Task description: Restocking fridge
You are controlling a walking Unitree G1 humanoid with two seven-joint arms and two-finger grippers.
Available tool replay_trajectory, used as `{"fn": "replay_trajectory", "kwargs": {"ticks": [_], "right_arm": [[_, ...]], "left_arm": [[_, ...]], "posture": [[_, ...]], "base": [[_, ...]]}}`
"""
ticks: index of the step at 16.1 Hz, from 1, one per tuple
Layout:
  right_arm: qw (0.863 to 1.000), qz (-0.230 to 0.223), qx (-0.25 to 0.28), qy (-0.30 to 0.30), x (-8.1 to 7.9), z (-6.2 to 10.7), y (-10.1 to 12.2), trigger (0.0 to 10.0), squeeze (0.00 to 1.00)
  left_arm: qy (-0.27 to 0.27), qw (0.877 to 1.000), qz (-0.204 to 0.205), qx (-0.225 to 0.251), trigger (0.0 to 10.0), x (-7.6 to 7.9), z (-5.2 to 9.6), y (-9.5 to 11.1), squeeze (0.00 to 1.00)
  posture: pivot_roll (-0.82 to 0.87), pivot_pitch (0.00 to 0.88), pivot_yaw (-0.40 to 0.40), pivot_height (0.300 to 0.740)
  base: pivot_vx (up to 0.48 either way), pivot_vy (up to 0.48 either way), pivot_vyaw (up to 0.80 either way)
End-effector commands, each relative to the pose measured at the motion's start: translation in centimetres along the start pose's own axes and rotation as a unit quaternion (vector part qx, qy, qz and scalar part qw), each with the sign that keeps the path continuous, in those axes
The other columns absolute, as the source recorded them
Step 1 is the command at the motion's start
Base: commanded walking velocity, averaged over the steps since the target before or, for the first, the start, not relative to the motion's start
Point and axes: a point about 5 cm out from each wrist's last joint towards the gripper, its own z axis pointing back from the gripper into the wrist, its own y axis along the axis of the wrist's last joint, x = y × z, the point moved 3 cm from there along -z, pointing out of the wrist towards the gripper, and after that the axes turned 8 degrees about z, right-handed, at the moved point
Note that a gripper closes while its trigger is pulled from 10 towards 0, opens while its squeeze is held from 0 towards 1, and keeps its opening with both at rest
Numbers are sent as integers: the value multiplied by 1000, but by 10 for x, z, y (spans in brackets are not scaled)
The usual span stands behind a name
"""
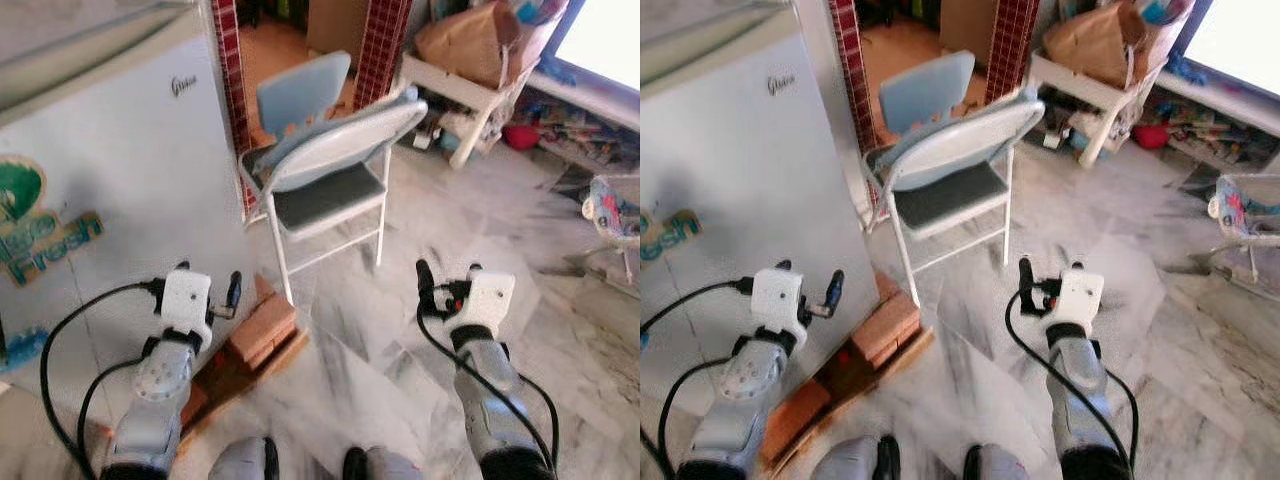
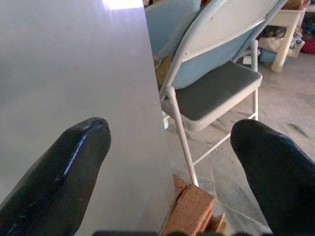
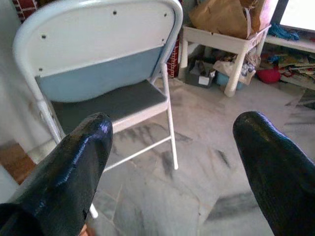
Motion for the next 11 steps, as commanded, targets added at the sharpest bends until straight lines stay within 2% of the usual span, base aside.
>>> {"fn": "replay_trajectory", "kwargs": {"ticks": [1,8,11], "right_arm": [[1000,4,-2,-6,4,0,-2,10000,0],[1000,6,-3,-3,4,0,-2,10000,0],[1000,6,-4,-4,4,0,-2,10000,0]], "left_arm": [[-3,1000,-5,-3,10000,2,1,-1,0],[-3,1000,-5,-3,10000,3,1,-1,0],[-4,1000,-8,-4,10000,3,2,-1,0]], "posture": [[108,65,-33,740],[108,63,-36,740],[107,62,-36,740]], "base": [[-266,0,0],[-260,0,0],[0,0,0]]}}
